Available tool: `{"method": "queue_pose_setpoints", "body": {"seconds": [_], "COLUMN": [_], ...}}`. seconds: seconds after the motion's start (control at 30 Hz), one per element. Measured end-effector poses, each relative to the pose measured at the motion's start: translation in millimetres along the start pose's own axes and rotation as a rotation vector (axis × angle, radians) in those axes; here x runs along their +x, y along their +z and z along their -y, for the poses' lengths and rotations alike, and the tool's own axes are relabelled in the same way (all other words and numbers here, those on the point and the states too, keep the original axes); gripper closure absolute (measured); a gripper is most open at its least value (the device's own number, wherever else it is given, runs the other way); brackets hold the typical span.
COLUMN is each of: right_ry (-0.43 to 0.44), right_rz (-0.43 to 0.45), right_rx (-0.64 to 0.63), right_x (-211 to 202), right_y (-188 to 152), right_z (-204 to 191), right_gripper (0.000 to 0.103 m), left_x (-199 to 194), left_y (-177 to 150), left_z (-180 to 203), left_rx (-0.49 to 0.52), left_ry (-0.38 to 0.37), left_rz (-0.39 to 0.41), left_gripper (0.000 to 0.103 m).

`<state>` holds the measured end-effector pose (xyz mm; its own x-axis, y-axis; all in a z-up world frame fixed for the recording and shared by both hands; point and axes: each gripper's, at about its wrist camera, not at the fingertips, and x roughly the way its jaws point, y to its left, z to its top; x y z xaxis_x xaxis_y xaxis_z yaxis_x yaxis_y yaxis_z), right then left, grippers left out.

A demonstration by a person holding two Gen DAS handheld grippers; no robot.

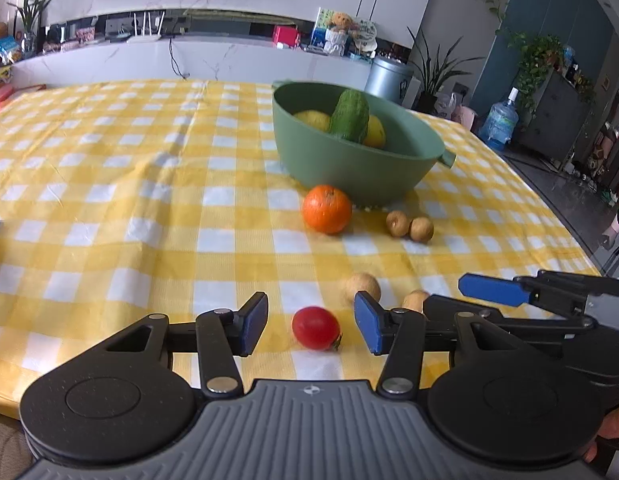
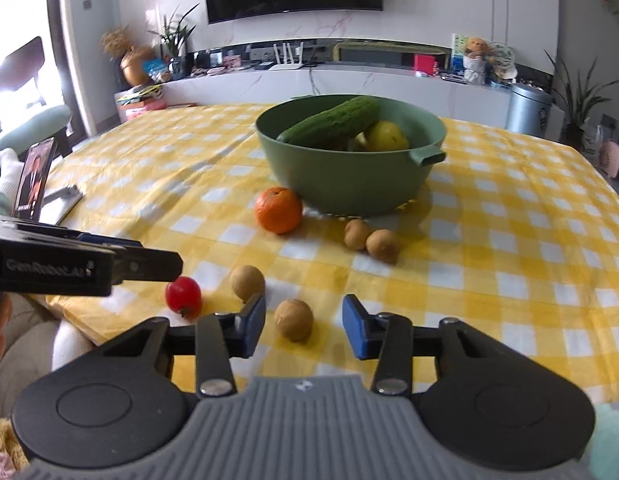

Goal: Organize fruits
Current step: 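Grasp the red cherry tomato with the left tool while the right tool grasps a brown kiwi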

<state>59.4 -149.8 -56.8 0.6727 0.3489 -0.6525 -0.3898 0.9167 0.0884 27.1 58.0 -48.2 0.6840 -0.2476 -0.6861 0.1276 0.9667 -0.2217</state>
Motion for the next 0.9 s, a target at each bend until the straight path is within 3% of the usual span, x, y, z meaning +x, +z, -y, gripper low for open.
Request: {"method": "queue_pose_setpoints", "body": {"seconds": [0.13, 0.6, 0.77, 0.9], "right_ry": [0.01, 0.017, 0.013, 0.012], "right_rz": [-0.025, -0.058, -0.082, -0.083], "right_rx": [-0.015, -0.053, -0.048, -0.053], "right_x": [7, 23, 28, 30], "right_y": [-2, -2, -2, -3], "right_z": [-2, -8, -8, -9], "right_gripper": [0.071, 0.072, 0.081, 0.081], "left_x": [7, 22, 22, 23], "left_y": [-4, -7, -7, -7], "left_z": [-4, -2, 0, 2], "left_rx": [-0.015, 0.025, 0.032, 0.043], "left_ry": [-0.017, -0.021, -0.032, -0.036], "left_rz": [-0.022, -0.055, -0.06, -0.067], "left_gripper": [0.05, 0.056, 0.064, 0.066]}}
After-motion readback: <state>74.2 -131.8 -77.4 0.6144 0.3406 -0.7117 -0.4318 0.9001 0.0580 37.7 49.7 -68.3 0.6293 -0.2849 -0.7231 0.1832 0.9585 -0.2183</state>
